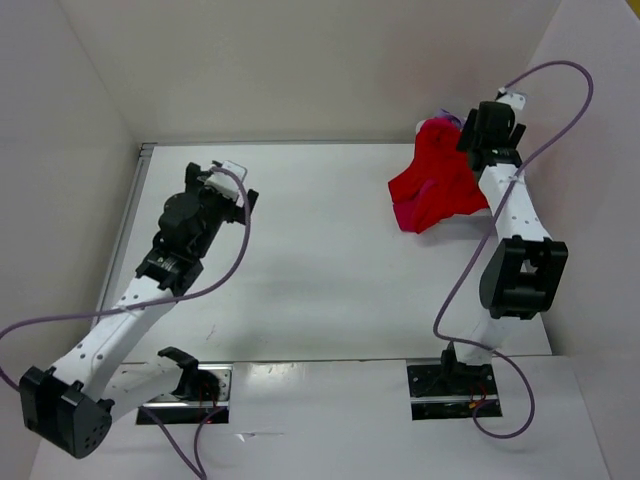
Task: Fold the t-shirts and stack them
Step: Grab crumpled tshirt from bin with the right arm
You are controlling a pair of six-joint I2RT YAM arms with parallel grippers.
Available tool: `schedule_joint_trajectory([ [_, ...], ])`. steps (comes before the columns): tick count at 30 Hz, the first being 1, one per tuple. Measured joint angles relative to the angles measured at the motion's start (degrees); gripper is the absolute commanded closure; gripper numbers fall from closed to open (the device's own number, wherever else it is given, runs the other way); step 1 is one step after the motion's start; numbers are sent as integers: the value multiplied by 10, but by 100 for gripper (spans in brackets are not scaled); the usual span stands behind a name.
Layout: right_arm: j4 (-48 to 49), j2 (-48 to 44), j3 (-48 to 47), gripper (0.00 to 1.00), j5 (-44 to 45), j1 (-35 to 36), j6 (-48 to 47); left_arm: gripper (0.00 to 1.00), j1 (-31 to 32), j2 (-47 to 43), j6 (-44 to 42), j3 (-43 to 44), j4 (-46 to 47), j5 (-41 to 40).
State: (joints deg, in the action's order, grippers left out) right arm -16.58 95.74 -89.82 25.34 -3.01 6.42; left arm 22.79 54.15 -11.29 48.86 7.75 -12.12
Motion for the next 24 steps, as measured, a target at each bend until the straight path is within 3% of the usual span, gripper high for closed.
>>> schedule_joint_trajectory([
  [5,-38,63,-5,19,-40,-72,36,0,0,106,-80,26,54,35],
  [9,-41,81,-5,19,-53,-74,42,0,1,185,-118,60,105,49],
  [17,-52,170,-46,25,-64,-70,50,0,1,214,-159,68,141,60],
  [20,-60,188,-47,44,-66,-79,58,0,1,214,-170,68,142,61],
  [21,-63,191,-48,60,-66,-83,58,0,1,214,-173,68,142,61],
  [23,-71,196,-52,77,-67,-89,61,0,1,214,-176,68,142,61],
  [24,-72,197,-57,91,-67,-91,61,0,1,214,-179,68,142,61],
])
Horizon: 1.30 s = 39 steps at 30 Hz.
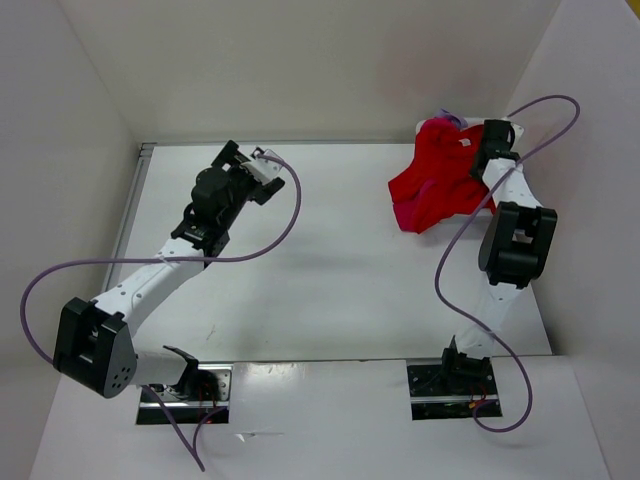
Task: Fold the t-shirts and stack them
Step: Grab crumpled tshirt from bin with the right arm, then move the tshirt to the center of the board
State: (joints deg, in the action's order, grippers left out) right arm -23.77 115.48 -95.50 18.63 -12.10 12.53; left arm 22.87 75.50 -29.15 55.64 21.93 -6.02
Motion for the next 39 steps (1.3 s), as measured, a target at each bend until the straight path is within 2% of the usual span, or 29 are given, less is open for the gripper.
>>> schedule_joint_trajectory([
  [2,-4,1,-11,100,5,0,2,0,0,0,-6,0,0,1],
  [8,-11,-20,-24,100,86,33,-15,0,0,-9,-8,-6,2,8],
  [13,-4,-86,-24,100,176,93,-57,0,0,-28,-7,-23,4,20],
  [19,69,-198,-29,100,287,173,-146,0,0,-76,-4,-43,8,30],
  [23,109,-222,-93,100,323,205,-192,0,0,-112,10,-59,13,34],
  [26,142,-233,-129,100,341,213,-221,0,0,-135,19,-64,16,36],
  [31,183,-255,-136,100,352,203,-251,0,0,-174,28,-70,19,38],
  [39,224,-244,-55,100,355,139,-262,0,0,-208,51,-76,16,47],
])
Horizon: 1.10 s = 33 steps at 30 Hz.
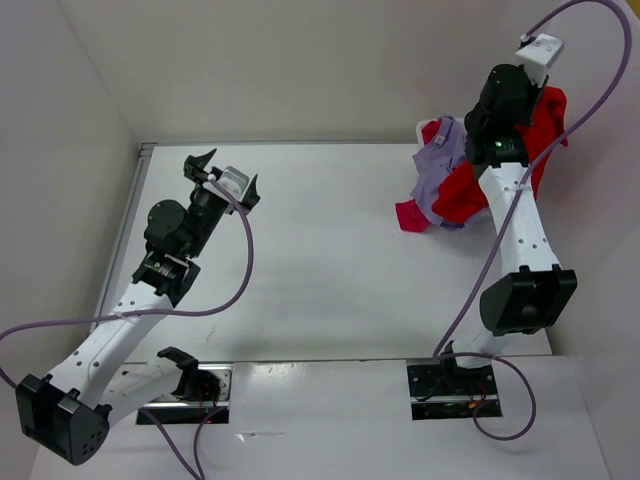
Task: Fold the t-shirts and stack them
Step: Move the tshirt to the center of the board
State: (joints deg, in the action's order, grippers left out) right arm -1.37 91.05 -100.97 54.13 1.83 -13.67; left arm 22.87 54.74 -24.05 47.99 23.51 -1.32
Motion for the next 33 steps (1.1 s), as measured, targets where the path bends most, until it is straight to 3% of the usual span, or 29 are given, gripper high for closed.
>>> schedule_joint_trajectory([
  [6,-27,-4,19,100,-25,28,7,0,0,-2,8,-4,-10,0],
  [9,-30,-37,20,100,-36,113,-8,0,0,-2,34,-5,-7,-16],
  [15,-30,-79,-23,100,-79,363,-20,0,-13,-1,127,8,-11,-111],
  [20,-52,-111,-6,97,-105,380,58,0,-36,-10,172,44,-30,-155],
  [22,-63,-127,35,82,-114,381,97,0,-47,-21,182,50,-39,-166],
  [23,-68,-133,64,53,-122,385,119,0,-50,-28,185,50,-43,-172],
  [25,-73,-140,127,30,-152,389,155,0,-55,-39,188,50,-55,-182],
  [26,-73,-142,166,12,-171,391,167,0,-56,-42,189,50,-61,-184],
  [29,-86,-122,261,7,-216,393,193,0,-56,-47,197,50,-83,-183],
  [33,-139,-60,284,6,-238,395,211,0,-56,-47,198,50,-109,-174],
])
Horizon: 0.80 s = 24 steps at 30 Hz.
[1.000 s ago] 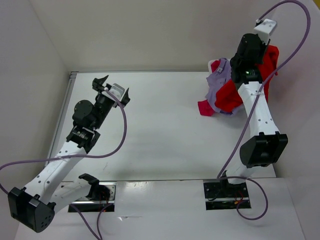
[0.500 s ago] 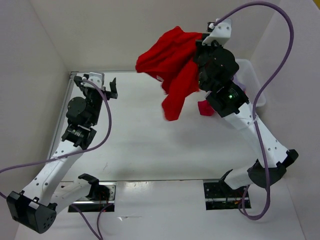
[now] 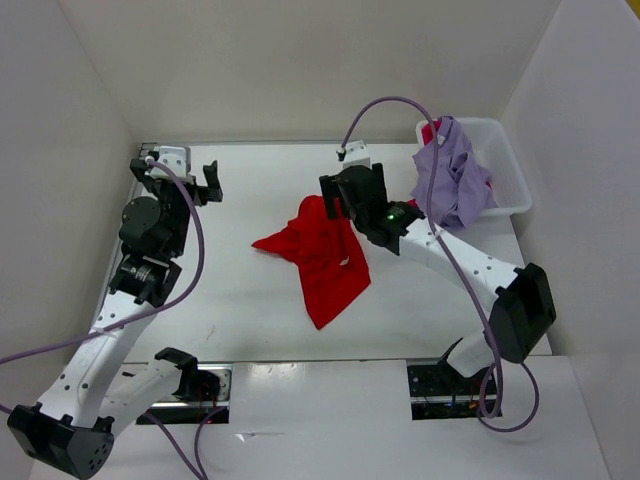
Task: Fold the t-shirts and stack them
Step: Move the tshirt to the center of the board, then flatten out the tshirt
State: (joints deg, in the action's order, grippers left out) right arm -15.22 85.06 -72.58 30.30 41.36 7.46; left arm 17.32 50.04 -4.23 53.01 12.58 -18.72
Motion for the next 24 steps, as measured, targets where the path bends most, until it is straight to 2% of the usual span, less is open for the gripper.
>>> schedule_joint_trajectory([
  [4,-3,-11,11,12,-24,0,24,0,0,0,2,0,-18,15],
  [7,-4,-68,60,14,-50,5,54,0,0,0,6,-2,-30,34],
  [11,-16,-134,121,21,-69,10,97,0,0,-3,15,-14,-37,63],
  [15,-18,-138,142,41,-108,12,123,0,6,5,36,-38,-28,82],
  [16,-17,-129,143,42,-120,13,128,0,8,12,51,-47,-21,85],
  [20,-3,-55,143,36,-169,19,153,0,17,83,140,-79,10,89],
  [22,2,-10,143,30,-189,20,159,0,23,144,174,-84,16,90],
  [24,10,24,143,29,-202,20,163,0,28,206,198,-84,14,88],
])
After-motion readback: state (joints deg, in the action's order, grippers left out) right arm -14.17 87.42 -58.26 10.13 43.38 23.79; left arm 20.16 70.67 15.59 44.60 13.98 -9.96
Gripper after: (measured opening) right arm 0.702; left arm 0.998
